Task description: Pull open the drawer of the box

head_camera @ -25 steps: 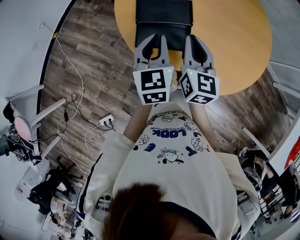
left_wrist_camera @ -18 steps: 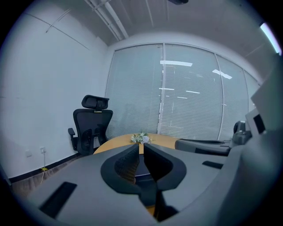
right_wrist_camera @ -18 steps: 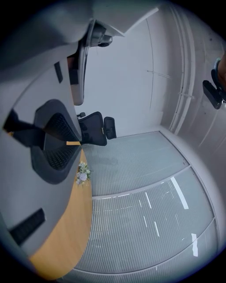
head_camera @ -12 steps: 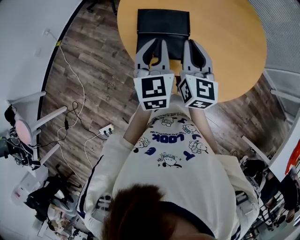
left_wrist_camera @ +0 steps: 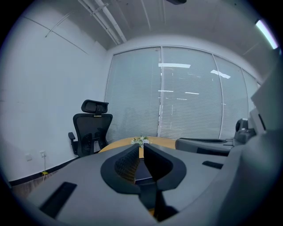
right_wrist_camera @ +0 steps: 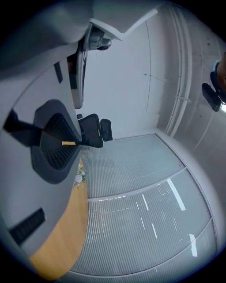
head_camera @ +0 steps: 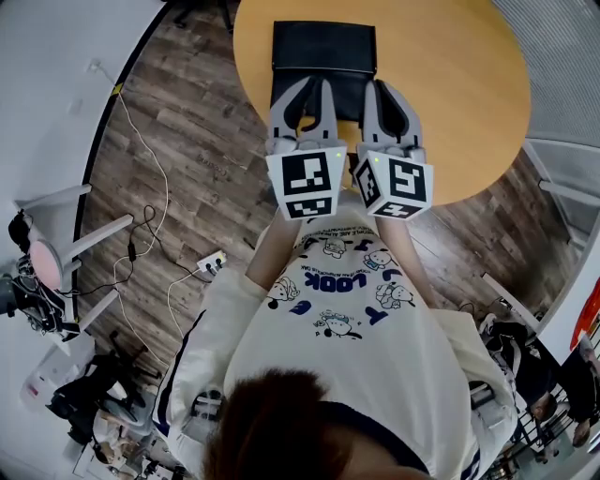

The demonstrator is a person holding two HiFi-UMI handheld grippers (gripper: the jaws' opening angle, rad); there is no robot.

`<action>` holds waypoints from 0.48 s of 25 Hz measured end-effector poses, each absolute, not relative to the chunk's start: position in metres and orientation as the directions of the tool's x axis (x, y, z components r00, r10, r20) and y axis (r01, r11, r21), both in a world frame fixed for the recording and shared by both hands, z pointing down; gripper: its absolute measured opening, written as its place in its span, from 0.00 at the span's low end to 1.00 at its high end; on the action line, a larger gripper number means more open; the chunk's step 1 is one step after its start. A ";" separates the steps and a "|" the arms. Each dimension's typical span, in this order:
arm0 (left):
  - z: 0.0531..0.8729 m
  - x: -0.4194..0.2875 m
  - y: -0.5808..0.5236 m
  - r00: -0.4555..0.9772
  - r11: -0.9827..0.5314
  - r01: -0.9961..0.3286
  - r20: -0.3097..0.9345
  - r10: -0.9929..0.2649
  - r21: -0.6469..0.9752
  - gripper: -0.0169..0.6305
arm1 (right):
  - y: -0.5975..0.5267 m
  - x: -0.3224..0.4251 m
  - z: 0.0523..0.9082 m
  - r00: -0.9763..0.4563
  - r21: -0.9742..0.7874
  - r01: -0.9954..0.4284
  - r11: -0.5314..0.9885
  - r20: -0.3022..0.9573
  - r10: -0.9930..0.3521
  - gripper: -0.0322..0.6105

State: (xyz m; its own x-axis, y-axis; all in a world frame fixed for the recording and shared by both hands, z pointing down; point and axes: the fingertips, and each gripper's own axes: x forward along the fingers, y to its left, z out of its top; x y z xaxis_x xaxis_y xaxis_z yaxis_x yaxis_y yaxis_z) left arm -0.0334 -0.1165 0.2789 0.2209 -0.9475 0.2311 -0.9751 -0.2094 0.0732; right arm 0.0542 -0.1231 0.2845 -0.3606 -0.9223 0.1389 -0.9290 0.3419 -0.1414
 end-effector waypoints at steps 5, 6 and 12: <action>0.279 -0.037 -0.116 0.220 -0.208 -0.975 0.233 -0.947 0.076 0.09 | -0.122 0.051 0.284 -0.359 -0.142 -0.930 0.340 0.138 -0.923 0.11; 0.279 -0.037 -0.115 0.220 -0.208 -0.975 0.233 -0.947 0.076 0.09 | -0.122 0.051 0.284 -0.359 -0.142 -0.929 0.341 0.137 -0.923 0.11; 0.277 -0.037 -0.112 0.227 -0.214 -0.974 0.228 -0.947 0.077 0.09 | -0.118 0.049 0.282 -0.356 -0.143 -0.930 0.337 0.133 -0.925 0.11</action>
State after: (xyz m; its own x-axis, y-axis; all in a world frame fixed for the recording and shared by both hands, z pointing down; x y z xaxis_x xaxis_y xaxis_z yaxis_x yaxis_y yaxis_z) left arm -0.0371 -0.1118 0.2767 0.2266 -0.9469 0.2282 -0.9737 -0.2144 0.0773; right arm 0.0495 -0.1182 0.2818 -0.3560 -0.9249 0.1332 -0.9304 0.3375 -0.1432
